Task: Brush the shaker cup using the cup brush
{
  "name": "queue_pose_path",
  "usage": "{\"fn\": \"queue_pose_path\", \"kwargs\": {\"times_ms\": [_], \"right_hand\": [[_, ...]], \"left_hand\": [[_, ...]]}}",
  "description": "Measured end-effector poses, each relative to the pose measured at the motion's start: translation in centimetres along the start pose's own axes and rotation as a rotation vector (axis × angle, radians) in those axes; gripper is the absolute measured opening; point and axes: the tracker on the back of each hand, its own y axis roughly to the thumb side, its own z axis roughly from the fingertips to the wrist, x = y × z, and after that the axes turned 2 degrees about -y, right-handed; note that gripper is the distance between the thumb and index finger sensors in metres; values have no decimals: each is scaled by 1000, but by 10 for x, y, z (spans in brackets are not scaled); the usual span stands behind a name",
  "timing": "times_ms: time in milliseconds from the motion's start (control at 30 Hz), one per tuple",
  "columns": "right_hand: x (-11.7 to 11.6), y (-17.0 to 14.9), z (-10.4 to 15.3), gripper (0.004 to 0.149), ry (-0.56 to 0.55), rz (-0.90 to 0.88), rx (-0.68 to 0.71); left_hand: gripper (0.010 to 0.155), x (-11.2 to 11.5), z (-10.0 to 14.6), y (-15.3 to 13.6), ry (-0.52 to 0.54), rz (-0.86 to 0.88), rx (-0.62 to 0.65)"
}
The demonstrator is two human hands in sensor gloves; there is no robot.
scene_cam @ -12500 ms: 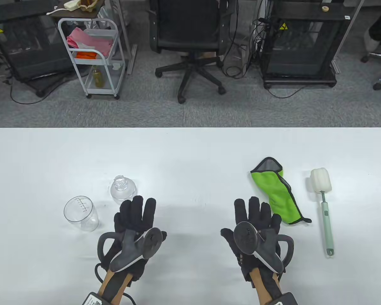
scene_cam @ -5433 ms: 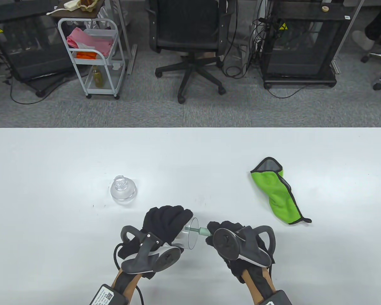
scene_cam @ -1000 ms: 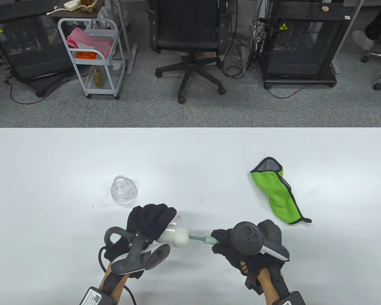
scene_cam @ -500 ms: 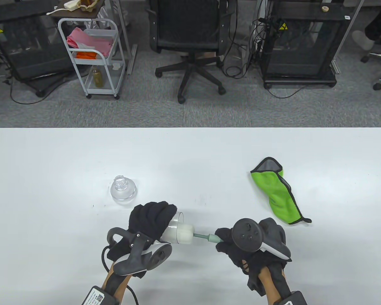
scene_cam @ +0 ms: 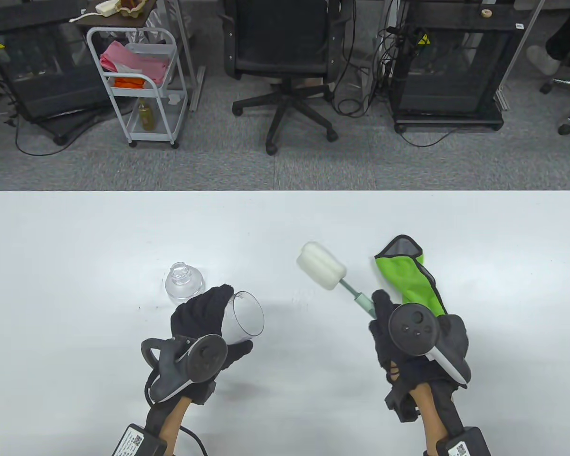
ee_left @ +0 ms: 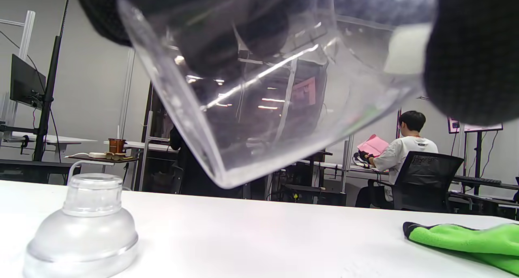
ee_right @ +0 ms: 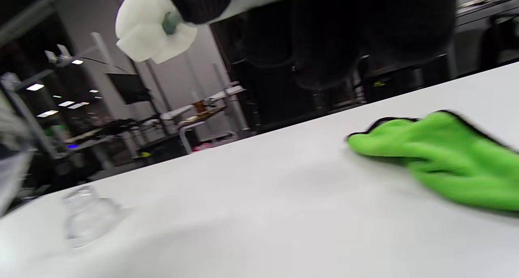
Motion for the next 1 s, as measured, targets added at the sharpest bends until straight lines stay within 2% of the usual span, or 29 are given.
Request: {"fn": "queue_pose_path", "kwargs": {"times_ms": [167, 300, 400, 533, 733, 833, 1000], "right_hand": [[-11, -54, -16, 68, -31, 157, -271], [-30, -106, -22, 69, -21, 284, -462], [-42, -134, -24, 69, 38, 324, -557], [-60, -167, -20, 69, 52, 347, -639], [-72, -181, -20, 71, 78, 411, -670], [-75, -177, -22, 73, 102, 499, -654], [-78, -174, -23, 75, 110, 518, -646]], "left_hand": [[113, -3, 1, 5, 4, -8, 25], [113, 1, 1, 8, -20, -35, 35], [113, 5, 1, 9, -42, -41, 44], [113, 10, 2, 14, -90, -67, 96], [113, 11, 2, 19, -92, -80, 130], [113, 11, 2, 19, -110, -78, 142], [113, 11, 2, 19, -105, -73, 140]]}}
